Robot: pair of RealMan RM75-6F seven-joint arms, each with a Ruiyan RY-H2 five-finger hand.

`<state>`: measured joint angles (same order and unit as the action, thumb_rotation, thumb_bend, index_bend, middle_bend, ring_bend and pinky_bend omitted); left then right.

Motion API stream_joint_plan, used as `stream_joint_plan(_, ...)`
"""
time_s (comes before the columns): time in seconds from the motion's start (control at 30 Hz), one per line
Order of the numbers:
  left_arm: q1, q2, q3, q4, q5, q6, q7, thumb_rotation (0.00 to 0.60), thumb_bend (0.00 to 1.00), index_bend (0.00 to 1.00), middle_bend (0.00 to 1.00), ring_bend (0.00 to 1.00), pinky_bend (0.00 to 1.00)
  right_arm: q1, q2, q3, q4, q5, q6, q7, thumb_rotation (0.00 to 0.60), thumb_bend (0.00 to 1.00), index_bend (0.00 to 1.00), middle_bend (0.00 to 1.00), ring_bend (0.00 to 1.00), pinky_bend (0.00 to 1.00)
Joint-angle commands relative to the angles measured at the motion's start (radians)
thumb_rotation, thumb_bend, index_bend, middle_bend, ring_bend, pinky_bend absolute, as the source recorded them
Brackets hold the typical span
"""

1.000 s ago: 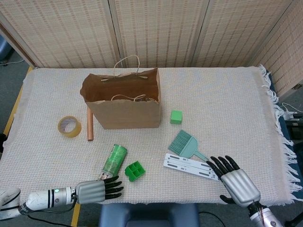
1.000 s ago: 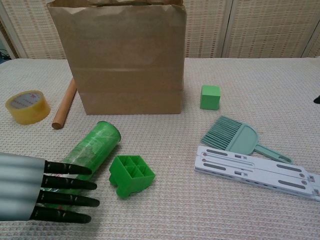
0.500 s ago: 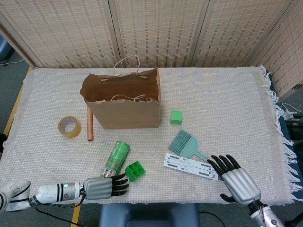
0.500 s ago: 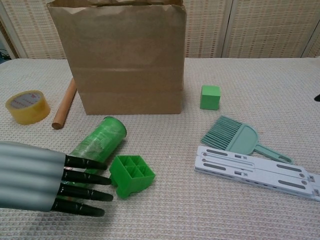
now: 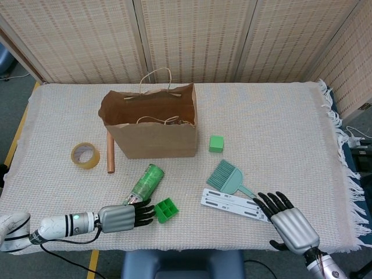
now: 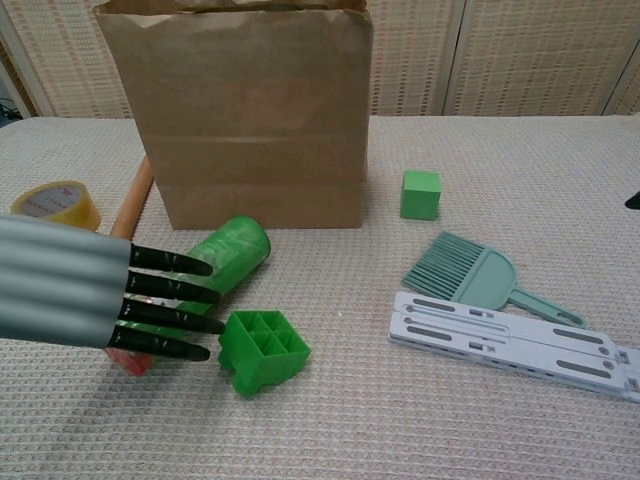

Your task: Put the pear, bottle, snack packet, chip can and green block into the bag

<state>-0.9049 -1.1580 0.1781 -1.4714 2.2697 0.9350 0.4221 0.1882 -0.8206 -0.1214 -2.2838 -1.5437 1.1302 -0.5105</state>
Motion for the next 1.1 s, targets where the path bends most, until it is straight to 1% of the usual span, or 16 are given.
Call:
stream_joint_plan(0.03, -0.011, 0.002, -0.007, -0.003, -0.001, -0.001, 0.01, 0.6, 0.35, 0.0, 0.0, 0.0, 0.09, 0.0, 0.001, 0.001, -0.001, 0.001, 0.002, 0.003, 0.6, 0.06, 0.0, 0.0, 0.0, 0.0)
stream_joint_plan(0.3, -0.024, 0.011, -0.017, 0.003, -0.028, -0.011, 0.027, 0.6, 0.35, 0.0, 0.0, 0.0, 0.08, 0.006, 0.004, 0.003, 0.004, 0.008, -0.006, 0.009, 0.6, 0.06, 0.0, 0.0, 0.0, 0.0)
stream_joint_plan(0.47, -0.038, -0.024, -0.028, 0.016, -0.038, -0.019, 0.033, 0.6, 0.35, 0.0, 0.0, 0.0, 0.08, 0.008, 0.004, 0.004, 0.002, 0.01, -0.006, 0.008, 0.6, 0.06, 0.0, 0.0, 0.0, 0.0)
stream_joint_plan(0.73, -0.081, -0.088, -0.07, 0.071, -0.088, -0.082, 0.045, 0.6, 0.35, 0.0, 0.0, 0.0, 0.08, 0.008, 0.003, 0.003, 0.001, 0.011, -0.006, 0.005, 0.6, 0.06, 0.0, 0.0, 0.0, 0.0)
stream_joint_plan(0.9, -0.095, -0.114, -0.061, 0.101, -0.104, -0.114, 0.054, 0.6, 0.35, 0.0, 0.0, 0.0, 0.08, 0.011, 0.006, 0.005, 0.001, 0.014, -0.007, 0.011, 0.6, 0.06, 0.0, 0.0, 0.0, 0.0)
stream_joint_plan(1.0, -0.098, -0.129, -0.053, 0.119, -0.102, -0.107, 0.059, 0.6, 0.35, 0.0, 0.0, 0.0, 0.08, 0.014, 0.006, 0.005, 0.003, 0.019, -0.012, 0.01, 0.6, 0.06, 0.0, 0.0, 0.0, 0.0)
stream_joint_plan(1.1, -0.098, -0.147, -0.056, 0.143, -0.119, -0.105, 0.062, 0.6, 0.35, 0.0, 0.0, 0.0, 0.08, 0.017, 0.005, 0.005, 0.004, 0.026, -0.017, 0.006, 0.6, 0.06, 0.0, 0.0, 0.0, 0.0)
